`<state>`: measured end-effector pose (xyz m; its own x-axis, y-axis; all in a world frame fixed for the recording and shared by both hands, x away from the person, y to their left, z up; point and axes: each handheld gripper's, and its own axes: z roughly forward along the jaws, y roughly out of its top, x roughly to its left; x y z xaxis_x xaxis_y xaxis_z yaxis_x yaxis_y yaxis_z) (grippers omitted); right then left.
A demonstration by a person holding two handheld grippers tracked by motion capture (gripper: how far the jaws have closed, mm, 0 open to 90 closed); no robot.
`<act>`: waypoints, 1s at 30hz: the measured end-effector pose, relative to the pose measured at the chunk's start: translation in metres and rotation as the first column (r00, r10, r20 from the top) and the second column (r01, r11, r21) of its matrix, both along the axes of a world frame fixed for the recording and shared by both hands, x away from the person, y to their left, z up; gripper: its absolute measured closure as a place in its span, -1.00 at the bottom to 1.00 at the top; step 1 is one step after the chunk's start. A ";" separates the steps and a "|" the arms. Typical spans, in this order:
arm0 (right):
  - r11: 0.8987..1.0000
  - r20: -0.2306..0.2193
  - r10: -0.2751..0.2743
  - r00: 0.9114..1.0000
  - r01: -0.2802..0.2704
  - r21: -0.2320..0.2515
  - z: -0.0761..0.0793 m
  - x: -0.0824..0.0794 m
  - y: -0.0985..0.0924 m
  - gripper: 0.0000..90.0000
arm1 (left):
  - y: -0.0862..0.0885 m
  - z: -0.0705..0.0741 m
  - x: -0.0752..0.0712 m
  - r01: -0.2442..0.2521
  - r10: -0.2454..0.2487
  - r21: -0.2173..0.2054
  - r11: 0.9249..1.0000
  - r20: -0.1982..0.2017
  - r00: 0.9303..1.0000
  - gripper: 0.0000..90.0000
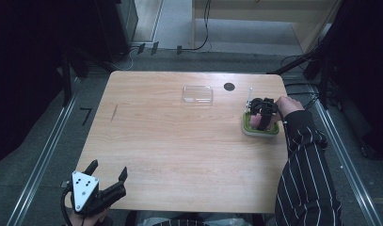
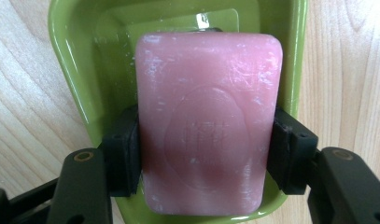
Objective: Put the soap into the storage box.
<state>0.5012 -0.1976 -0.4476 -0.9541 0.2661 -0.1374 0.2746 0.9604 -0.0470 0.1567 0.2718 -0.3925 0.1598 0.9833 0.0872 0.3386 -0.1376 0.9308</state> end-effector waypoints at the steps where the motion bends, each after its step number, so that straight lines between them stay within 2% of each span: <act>1: 1.000 -0.005 -0.006 1.000 0.006 -0.003 0.000 0.000 0.000 -0.14 | 0.000 0.000 0.000 0.000 0.000 -0.001 1.000 0.000 1.000 -0.70; 5: 1.000 -0.006 -0.005 1.000 0.005 -0.027 -0.002 0.000 0.000 -0.15 | 0.000 0.000 0.000 0.000 0.000 0.000 1.000 0.000 1.000 -0.70; 16: 0.999 -0.004 -0.011 1.000 0.011 -0.038 -0.002 0.000 0.000 -0.16 | 0.000 0.000 0.000 0.000 0.000 0.000 1.000 0.001 1.000 -0.70; 24: 1.000 0.017 -0.023 1.000 0.023 -0.006 0.006 -0.001 -0.002 -0.25 | -0.001 0.000 0.001 0.004 -0.004 0.001 1.000 0.000 1.000 -0.70; 25: 0.999 0.017 -0.040 0.999 0.040 -0.005 0.008 -0.002 -0.002 -0.32 | -0.001 0.000 0.001 0.004 -0.004 0.000 1.000 0.000 1.000 -0.70; 30: 0.997 0.008 -0.078 0.997 0.078 0.002 0.009 -0.002 -0.004 -0.45 | -0.002 0.000 0.002 0.011 -0.011 -0.001 1.000 -0.001 1.000 -0.70</act>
